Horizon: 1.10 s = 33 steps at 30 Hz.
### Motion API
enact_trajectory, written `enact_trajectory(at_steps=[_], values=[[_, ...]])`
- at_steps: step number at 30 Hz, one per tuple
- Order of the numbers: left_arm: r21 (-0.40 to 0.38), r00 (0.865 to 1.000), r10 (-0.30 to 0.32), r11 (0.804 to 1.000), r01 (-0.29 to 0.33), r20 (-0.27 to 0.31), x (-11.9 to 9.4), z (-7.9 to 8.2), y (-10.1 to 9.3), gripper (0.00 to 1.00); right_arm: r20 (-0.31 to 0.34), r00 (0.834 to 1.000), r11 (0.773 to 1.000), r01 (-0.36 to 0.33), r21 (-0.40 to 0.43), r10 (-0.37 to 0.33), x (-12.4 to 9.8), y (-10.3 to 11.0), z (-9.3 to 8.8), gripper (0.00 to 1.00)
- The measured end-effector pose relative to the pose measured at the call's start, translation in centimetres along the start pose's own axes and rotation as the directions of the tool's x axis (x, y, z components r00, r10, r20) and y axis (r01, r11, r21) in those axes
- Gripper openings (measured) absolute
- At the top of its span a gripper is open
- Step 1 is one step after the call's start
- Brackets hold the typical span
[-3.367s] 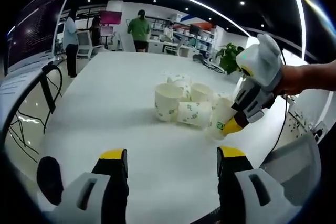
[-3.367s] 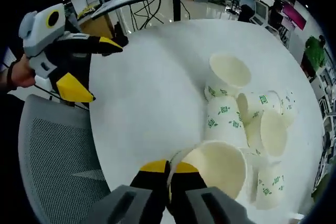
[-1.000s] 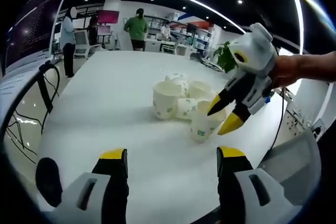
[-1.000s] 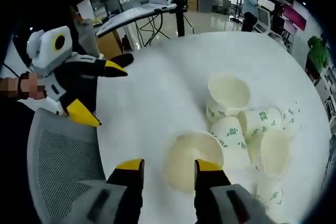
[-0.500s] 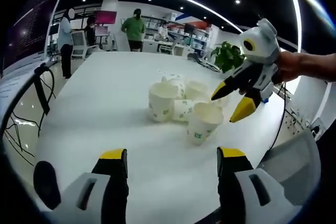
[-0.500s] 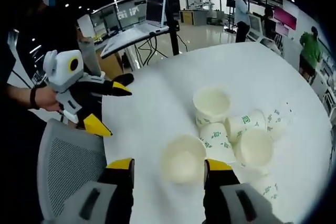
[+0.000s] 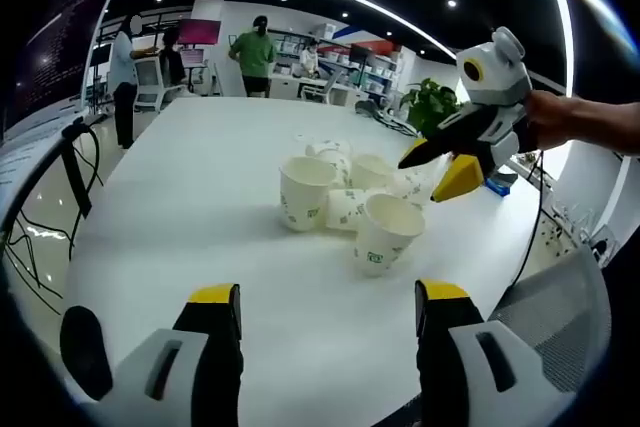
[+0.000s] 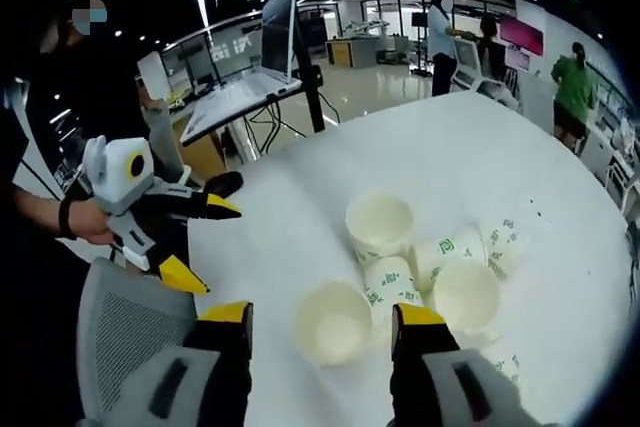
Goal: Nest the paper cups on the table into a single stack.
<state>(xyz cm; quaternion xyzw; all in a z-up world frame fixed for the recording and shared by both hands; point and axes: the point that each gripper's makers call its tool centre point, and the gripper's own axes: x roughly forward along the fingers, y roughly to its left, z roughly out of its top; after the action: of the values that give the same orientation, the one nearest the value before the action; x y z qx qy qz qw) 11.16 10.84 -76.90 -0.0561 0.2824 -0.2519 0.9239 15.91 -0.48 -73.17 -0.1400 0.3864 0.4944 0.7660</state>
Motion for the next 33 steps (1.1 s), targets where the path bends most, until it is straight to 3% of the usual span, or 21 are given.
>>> enact_trajectory(at_steps=[9,33], values=[[0.008,1.000,0.002,1.000,-0.002,-0.006,-0.2,0.0,0.0,0.70,0.034,0.999,1.000,0.008,-0.001,-0.008,1.3,-1.1,2.8,0.56],[0.013,1.000,0.012,1.000,-0.012,-0.003,-0.2,0.4,0.7,0.71,-0.040,0.999,0.998,-0.010,-0.057,0.008,5.7,-2.6,5.8,0.51]])
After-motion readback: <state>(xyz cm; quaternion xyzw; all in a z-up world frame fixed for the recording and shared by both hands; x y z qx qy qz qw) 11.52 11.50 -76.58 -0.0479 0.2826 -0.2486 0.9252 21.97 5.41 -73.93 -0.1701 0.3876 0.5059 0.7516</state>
